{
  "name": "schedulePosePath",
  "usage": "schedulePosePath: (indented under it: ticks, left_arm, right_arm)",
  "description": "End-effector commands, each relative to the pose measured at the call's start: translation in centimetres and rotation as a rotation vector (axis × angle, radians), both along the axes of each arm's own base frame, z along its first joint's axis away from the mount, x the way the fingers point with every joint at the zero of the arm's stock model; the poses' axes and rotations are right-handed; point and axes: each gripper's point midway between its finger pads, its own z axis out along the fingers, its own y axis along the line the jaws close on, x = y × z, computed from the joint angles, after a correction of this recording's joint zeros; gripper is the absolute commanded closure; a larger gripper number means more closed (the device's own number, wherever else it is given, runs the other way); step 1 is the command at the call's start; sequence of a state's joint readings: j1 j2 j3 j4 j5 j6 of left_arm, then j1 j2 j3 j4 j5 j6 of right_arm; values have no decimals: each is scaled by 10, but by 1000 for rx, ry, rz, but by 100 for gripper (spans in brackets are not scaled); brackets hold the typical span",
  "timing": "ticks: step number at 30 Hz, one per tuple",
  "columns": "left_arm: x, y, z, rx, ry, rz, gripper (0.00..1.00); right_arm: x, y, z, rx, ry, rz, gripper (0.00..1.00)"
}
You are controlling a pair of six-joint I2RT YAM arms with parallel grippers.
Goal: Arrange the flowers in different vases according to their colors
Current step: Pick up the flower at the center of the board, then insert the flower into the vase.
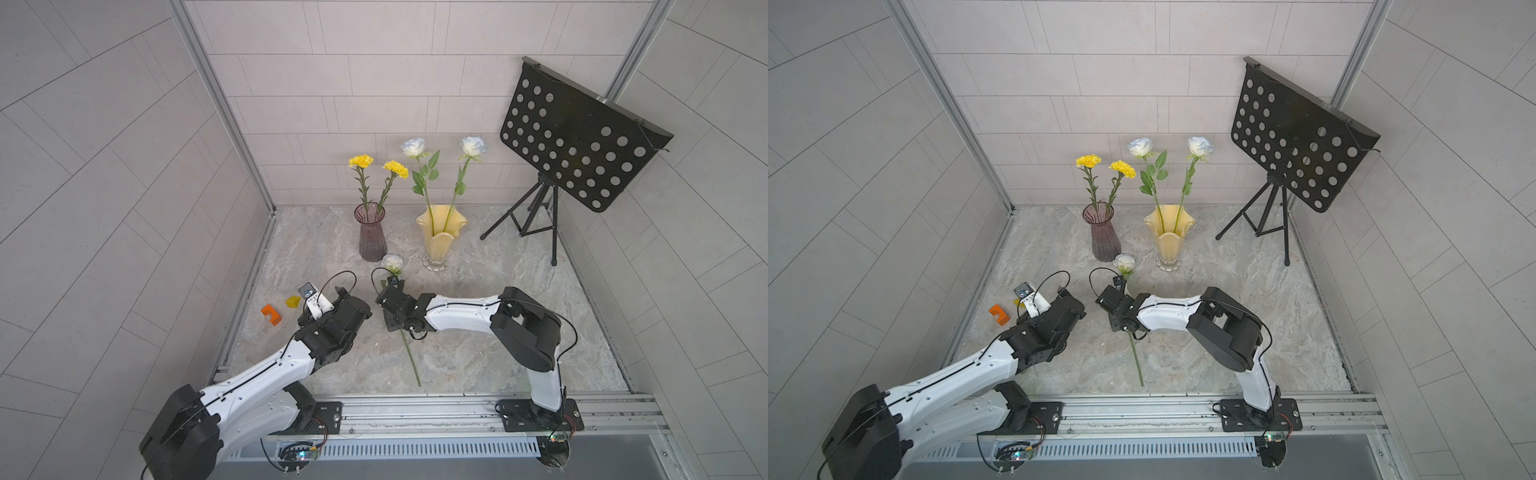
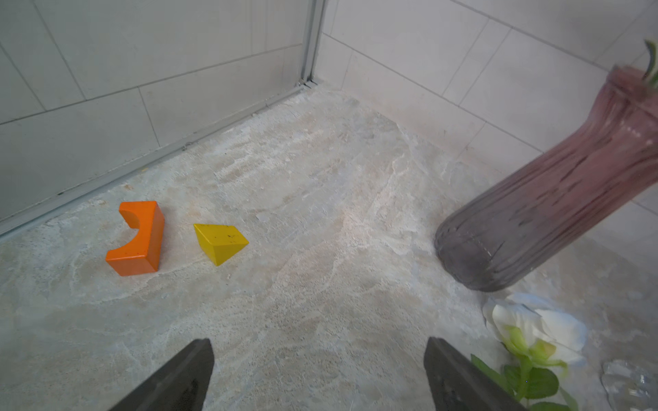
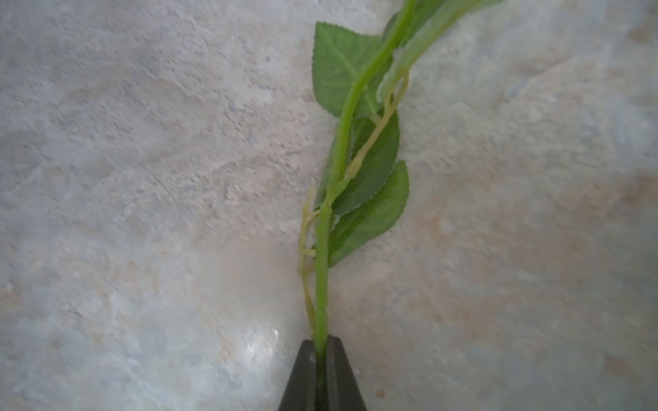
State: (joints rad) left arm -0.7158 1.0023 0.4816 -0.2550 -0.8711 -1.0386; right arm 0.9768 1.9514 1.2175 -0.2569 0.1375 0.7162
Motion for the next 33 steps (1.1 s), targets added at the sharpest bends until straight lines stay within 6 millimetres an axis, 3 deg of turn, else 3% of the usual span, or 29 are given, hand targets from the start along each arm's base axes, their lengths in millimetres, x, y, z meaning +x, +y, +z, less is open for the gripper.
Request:
schedulePosePath:
  ticks: [1, 6, 14, 18, 22, 28, 33]
  left_arm:
    - [13, -36, 1, -3, 55, -198, 0]
    - [14, -101, 5, 25, 163, -622, 0]
    - [1, -149, 5, -172, 22, -865, 0]
    - [0, -153, 9, -169, 7, -895, 0]
    - [0, -151, 8, -136, 30, -896, 0]
    - [-1, -154, 12, -118, 24, -924, 0]
    - [-3, -153, 13, -119, 24, -926, 0]
  right_arm:
    - [-6, -20, 26, -22, -45, 9, 100]
    - [-3, -39, 82, -9, -196, 47, 100]
    - [1, -88, 189, 63, -519, -3, 100]
    - [0, -110, 253, 128, -697, -39, 100]
    - [12, -145, 310, 150, -872, -168, 100]
    - [51, -194, 379, 254, -1043, -445, 100]
    - [90, -208, 421, 278, -1133, -543, 100]
